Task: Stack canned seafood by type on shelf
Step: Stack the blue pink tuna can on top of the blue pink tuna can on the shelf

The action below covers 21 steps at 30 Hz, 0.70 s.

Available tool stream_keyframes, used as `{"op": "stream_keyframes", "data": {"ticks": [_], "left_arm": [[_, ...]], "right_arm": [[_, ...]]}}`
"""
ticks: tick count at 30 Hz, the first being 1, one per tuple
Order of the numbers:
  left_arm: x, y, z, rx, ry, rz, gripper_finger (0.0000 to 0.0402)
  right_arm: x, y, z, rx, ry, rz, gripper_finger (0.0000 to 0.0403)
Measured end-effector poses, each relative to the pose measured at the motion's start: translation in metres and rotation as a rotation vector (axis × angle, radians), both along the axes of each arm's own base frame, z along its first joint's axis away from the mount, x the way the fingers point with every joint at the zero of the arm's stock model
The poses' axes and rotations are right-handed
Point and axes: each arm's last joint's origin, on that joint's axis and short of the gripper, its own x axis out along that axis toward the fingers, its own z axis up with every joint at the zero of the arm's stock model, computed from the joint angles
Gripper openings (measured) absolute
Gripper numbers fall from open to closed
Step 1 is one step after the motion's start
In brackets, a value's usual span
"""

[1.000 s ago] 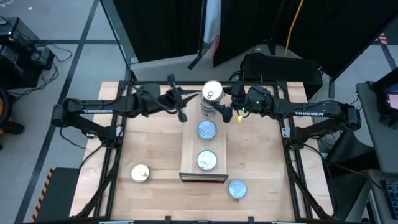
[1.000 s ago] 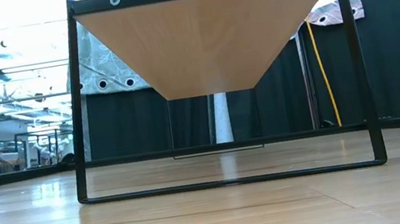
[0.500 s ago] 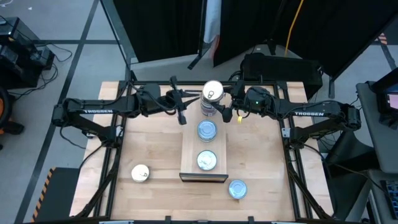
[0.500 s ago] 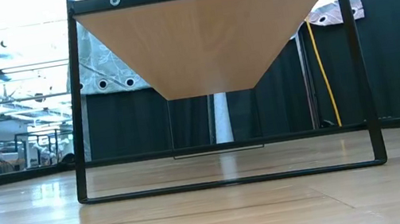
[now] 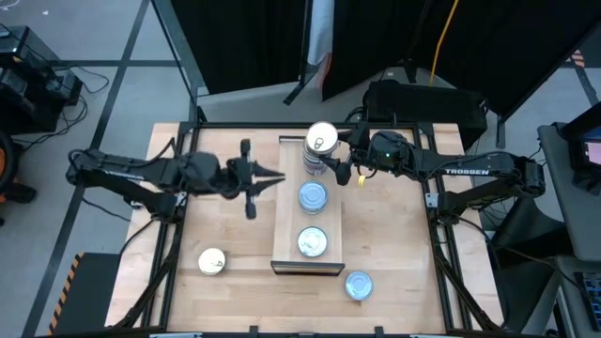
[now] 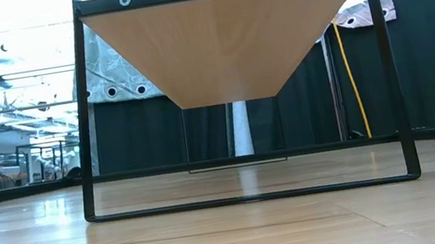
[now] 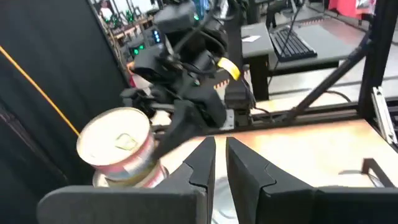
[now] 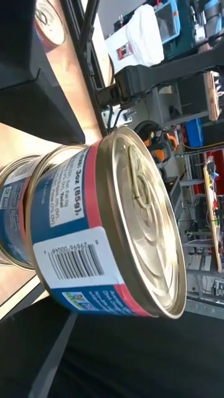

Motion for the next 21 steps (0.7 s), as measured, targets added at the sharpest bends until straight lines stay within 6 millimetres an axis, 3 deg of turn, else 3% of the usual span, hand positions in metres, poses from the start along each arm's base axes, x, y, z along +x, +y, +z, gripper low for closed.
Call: {"op": "stream_keyframes", "data": {"ticks": [11,17,21], "left_arm": [[-0.004,-0.043,-0.017,-0.02,0.003,-0.011,0.0042],[-0.007,-0.054,-0.037,-0.042,0.026,0.011,0.0042],[-0.009,-0.06,-0.037,-0.058,0.016,0.003,0.0042]], "right_arm": [[0.001,0.001,0.001,-0.005,-0.002,0.031,0.0391],[0.004,0.001,0.024,0.001,-0.013,0.053,0.0391],[0.007,-0.001,0.036,0.035,0.03,0.032,0.0391]]}}
